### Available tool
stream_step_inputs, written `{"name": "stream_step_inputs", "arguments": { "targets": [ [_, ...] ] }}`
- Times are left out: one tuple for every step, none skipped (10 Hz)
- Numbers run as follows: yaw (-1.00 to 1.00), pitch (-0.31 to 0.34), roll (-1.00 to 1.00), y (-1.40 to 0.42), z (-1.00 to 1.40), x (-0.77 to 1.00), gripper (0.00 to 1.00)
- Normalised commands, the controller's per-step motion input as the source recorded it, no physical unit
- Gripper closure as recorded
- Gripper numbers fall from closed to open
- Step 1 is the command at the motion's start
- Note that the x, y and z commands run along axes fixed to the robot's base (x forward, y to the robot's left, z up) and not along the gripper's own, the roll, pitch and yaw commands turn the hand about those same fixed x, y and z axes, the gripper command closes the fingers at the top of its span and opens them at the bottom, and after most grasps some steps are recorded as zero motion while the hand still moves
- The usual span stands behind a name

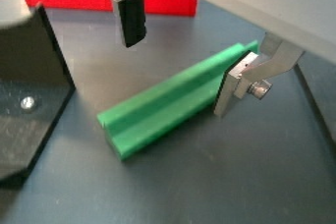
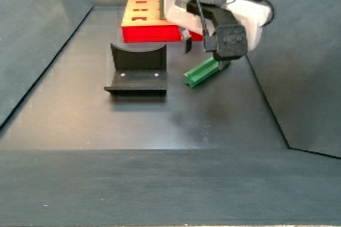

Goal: Pick up the star object. Move up. Place the star object on the fixture. Regrasp the star object. Move to above the board. Insert the star object.
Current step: Pick up the star object.

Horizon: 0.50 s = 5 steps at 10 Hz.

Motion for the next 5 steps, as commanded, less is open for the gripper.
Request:
{"name": "stream_step_inputs", "arguments": {
  "targets": [
    [-0.04, 0.117, 0.28, 0.17, -0.61, 0.21, 0.0],
    [-0.12, 0.086, 0.1, 0.2, -0.39, 0.22, 0.0],
    [-0.09, 0.067, 0.13, 0.21, -0.26, 0.19, 0.0],
    [0.0, 0.06, 0.21, 0.2, -0.28, 0.16, 0.0],
    [0.0, 0.057, 0.23, 0.16, -0.24, 0.14, 0.0]
  ]
}}
